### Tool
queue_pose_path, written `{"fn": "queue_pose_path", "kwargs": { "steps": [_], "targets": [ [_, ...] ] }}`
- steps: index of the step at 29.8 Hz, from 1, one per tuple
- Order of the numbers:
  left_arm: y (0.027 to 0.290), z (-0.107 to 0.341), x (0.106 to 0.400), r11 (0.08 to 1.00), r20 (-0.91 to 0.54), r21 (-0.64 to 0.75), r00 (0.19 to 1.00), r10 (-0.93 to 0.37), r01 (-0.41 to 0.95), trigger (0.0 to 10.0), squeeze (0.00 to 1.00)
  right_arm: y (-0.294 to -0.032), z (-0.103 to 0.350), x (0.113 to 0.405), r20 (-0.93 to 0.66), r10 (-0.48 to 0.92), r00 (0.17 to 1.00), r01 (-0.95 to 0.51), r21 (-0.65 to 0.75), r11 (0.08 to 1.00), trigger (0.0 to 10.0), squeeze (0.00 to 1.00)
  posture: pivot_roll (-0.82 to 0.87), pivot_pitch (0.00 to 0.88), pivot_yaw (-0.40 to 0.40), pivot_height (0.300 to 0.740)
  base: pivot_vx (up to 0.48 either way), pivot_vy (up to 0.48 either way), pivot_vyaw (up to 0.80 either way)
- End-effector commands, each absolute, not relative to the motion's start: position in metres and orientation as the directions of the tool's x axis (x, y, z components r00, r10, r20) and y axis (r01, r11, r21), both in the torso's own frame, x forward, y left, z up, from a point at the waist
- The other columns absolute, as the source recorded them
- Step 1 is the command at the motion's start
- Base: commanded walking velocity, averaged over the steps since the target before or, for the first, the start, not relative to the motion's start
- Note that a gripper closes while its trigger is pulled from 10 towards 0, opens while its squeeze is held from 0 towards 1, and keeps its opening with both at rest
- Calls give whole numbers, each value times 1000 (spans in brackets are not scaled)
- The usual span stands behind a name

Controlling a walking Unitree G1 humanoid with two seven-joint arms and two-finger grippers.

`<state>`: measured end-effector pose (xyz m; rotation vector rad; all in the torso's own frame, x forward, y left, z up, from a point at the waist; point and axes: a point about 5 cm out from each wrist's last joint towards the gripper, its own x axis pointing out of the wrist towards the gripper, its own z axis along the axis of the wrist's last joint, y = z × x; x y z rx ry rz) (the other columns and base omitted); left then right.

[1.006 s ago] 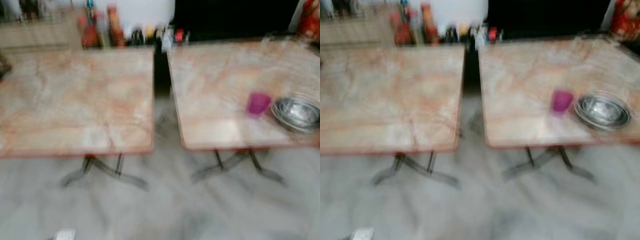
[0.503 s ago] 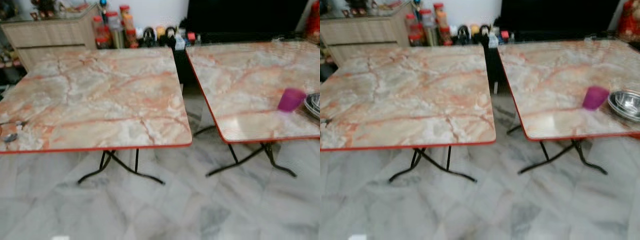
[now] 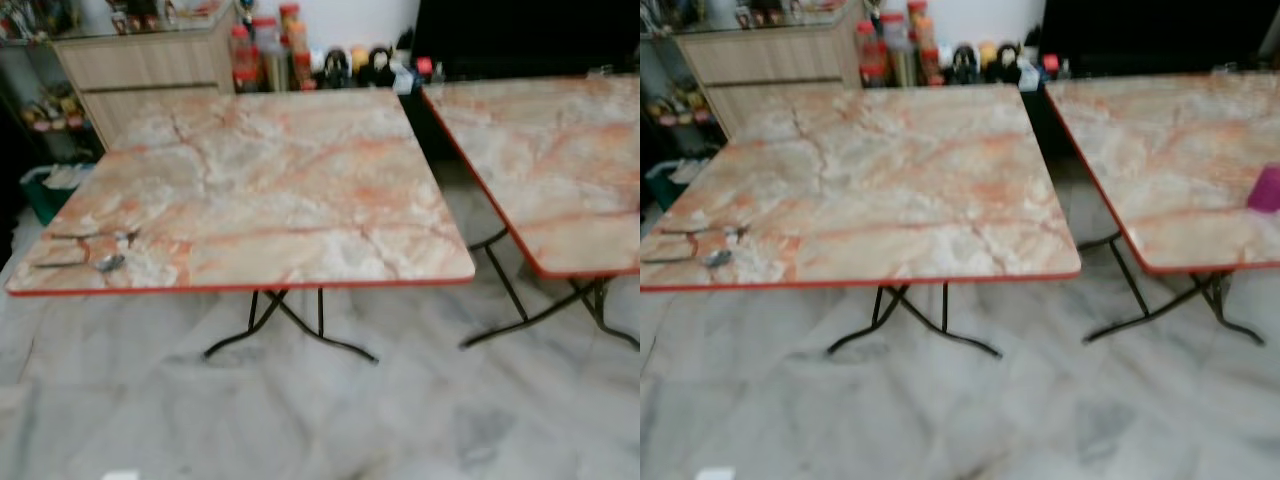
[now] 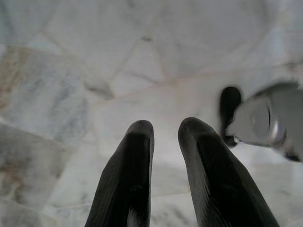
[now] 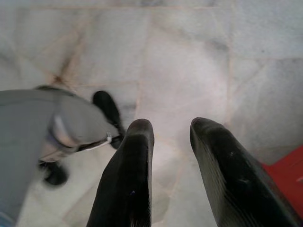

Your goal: Setting the table

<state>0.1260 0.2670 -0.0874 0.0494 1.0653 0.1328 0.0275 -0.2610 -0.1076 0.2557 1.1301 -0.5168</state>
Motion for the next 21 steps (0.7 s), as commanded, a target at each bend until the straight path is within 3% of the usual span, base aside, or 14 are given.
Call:
{"fn": "queue_pose_path", "kwargs": {
  "steps": [1, 6, 15, 21],
  "targets": [
    [277, -86, 121, 986, -873, 130, 460, 162, -101, 10000, 0, -255, -109, 35, -903, -251, 349, 497, -49, 866, 10000, 0, -14, 60, 29, 740, 0, 398, 763],
    [277, -86, 121, 986, -873, 128, 459, 162, -103, 10000, 0, -255, -109, 35, -901, -254, 352, 519, -38, 854, 10000, 0, -14, 60, 29, 740, 0, 398, 682],
    [279, -84, 122, 971, -839, 118, 503, 210, -207, 10000, 0, -257, -106, 38, -860, -315, 401, 584, -25, 811, 10000, 0, -9, 61, 33, 740, 0, 358, 0],
    [280, -80, 126, 943, -779, 81, 570, 261, -322, 10000, 0, -260, -102, 41, -819, -372, 437, 609, -36, 793, 10000, 0, -5, 63, 30, 740, 0, 0, 0]
  ]
}}
